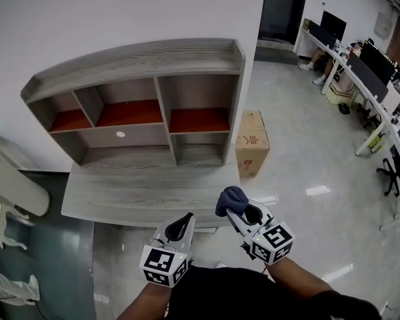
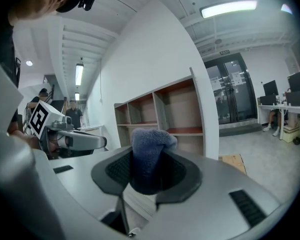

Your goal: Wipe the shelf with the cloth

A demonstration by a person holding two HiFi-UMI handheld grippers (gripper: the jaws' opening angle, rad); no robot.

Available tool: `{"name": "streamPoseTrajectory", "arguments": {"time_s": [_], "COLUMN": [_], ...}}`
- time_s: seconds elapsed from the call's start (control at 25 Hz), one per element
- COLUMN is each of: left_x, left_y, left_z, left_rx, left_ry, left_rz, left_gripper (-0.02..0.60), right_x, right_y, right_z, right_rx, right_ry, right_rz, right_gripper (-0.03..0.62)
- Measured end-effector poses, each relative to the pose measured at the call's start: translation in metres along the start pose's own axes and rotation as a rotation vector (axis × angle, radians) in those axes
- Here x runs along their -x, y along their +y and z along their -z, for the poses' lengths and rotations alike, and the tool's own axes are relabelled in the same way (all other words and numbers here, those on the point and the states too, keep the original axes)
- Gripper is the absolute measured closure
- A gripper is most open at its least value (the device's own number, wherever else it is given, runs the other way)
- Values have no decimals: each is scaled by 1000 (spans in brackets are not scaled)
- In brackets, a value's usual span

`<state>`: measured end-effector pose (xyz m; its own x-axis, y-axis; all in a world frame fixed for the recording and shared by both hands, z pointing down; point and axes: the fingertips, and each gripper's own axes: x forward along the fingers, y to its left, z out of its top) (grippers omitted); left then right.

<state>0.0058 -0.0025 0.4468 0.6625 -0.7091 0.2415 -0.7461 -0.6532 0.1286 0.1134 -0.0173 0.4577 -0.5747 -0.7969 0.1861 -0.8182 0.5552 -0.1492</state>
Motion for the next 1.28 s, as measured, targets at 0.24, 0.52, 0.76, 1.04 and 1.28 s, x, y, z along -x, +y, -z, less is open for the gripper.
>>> {"name": "streamPoseTrajectory", "arguments": {"time_s": [0.24,0.52,0.76,1.04,1.28], "left_x": [19,30,28,33,36], "left_y": [-27,-35,-26,-6,17], "left_z": [13,10,0,-5,-11], "left_rx": [12,5,-9,-16,-12], "left_ry": [-6,0,-5,12,8], "left_rz": [-59,-76,-45,-9,4], "left_gripper": [572,572,571,571,572], "right_x": [27,37,34,19,4], "right_y": [2,2,15,31,44], "right_z": [9,16,3,-1,-8], "right_rx": [6,-16,30,37,52], "right_ry": [1,21,-1,7,7], "right_rz": [-34,-18,-14,17,35], "right_gripper": [461,461,461,462,462]}}
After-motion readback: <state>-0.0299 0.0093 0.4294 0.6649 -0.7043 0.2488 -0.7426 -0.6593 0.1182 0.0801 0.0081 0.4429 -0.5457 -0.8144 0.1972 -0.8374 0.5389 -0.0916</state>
